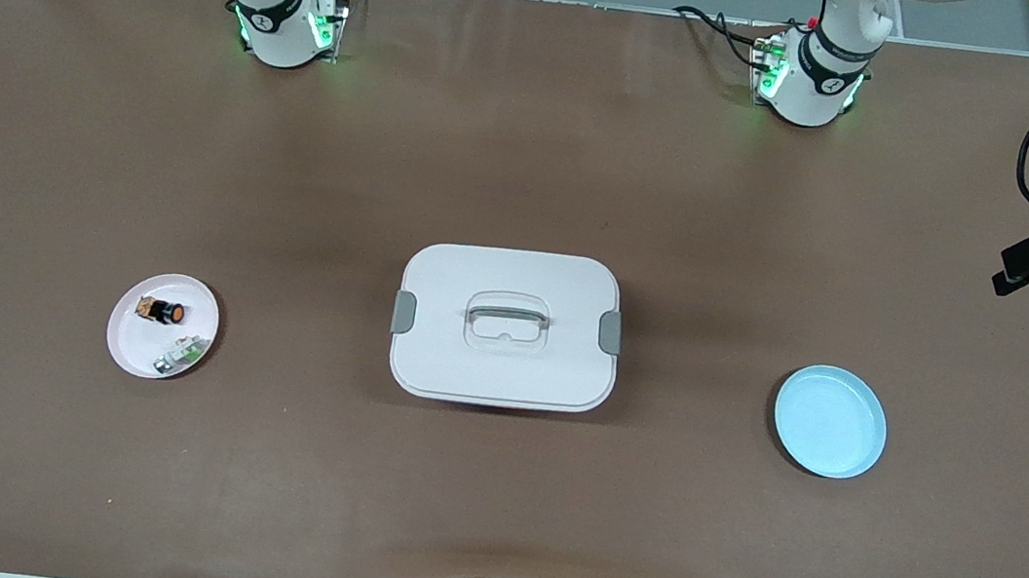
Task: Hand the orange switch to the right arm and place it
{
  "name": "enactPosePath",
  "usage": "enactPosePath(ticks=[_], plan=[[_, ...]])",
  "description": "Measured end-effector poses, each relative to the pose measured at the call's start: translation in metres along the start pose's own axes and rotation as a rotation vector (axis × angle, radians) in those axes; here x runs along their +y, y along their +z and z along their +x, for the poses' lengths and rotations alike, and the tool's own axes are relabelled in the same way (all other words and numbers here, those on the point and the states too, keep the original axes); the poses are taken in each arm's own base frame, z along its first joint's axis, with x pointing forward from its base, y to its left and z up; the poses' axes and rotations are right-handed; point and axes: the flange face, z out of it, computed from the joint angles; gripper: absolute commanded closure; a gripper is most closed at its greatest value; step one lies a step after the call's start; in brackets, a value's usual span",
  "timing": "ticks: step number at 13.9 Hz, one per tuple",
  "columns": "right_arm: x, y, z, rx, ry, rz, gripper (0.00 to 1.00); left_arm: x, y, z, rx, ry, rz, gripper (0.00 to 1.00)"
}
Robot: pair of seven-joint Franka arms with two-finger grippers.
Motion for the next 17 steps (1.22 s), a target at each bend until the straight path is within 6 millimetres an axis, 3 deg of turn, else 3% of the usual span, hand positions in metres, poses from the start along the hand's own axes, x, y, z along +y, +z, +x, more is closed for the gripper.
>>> enactPosePath(ticks=[9, 17], plan=[[0.006, 0.004, -0.018, -0.01, 0.065, 0.026, 0.0, 0.005, 0.003, 0.001, -0.005, 0.01, 0.0, 0.0], [-0.001, 0.009, -0.015, -0.001, 0.054, 0.06, 0.0, 0.009, 0.003, 0.001, -0.006, 0.017, -0.001, 0.0]])
